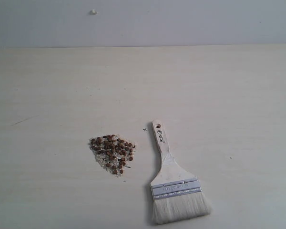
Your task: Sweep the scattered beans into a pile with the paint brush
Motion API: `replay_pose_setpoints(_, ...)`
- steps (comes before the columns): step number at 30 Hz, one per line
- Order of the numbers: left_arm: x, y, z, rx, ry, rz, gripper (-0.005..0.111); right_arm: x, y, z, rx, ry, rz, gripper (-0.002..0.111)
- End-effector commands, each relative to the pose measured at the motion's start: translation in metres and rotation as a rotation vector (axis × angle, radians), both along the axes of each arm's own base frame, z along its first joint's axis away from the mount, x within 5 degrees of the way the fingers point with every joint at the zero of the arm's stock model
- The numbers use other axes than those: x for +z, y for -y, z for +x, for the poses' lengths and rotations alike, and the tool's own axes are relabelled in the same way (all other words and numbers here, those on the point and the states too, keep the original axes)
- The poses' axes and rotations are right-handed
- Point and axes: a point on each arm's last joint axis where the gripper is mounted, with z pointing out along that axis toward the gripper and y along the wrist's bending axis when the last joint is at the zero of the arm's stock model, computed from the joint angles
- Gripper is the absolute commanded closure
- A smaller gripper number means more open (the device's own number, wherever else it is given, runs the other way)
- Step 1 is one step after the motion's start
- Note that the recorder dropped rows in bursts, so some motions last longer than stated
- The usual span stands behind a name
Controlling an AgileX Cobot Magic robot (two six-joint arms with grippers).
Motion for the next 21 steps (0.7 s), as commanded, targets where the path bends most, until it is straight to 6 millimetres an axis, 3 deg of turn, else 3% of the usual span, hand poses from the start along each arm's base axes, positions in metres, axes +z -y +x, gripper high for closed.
replay_pose_setpoints(1, 0.000, -0.002, -0.001, 0.016, 0.009, -0.005, 0.107, -0.001, 0.001, 0.000, -0.007, 0.002, -0.004, 0.108)
replay_pose_setpoints(6, -0.011, -0.009, 0.002, 0.121, -0.081, 0.095, 0.107, -0.001, 0.000, 0.000, -0.007, 0.001, 0.000, 0.108)
replay_pose_setpoints(10, -0.033, -0.018, 0.000, 0.232, -0.345, 0.060, 0.107, -0.001, 0.000, 0.000, -0.007, 0.001, 0.000, 0.108)
replay_pose_setpoints(21, -0.034, -0.018, 0.000, 0.235, -0.352, 0.070, 0.107, -0.001, 0.000, 0.000, -0.007, 0.002, -0.002, 0.108)
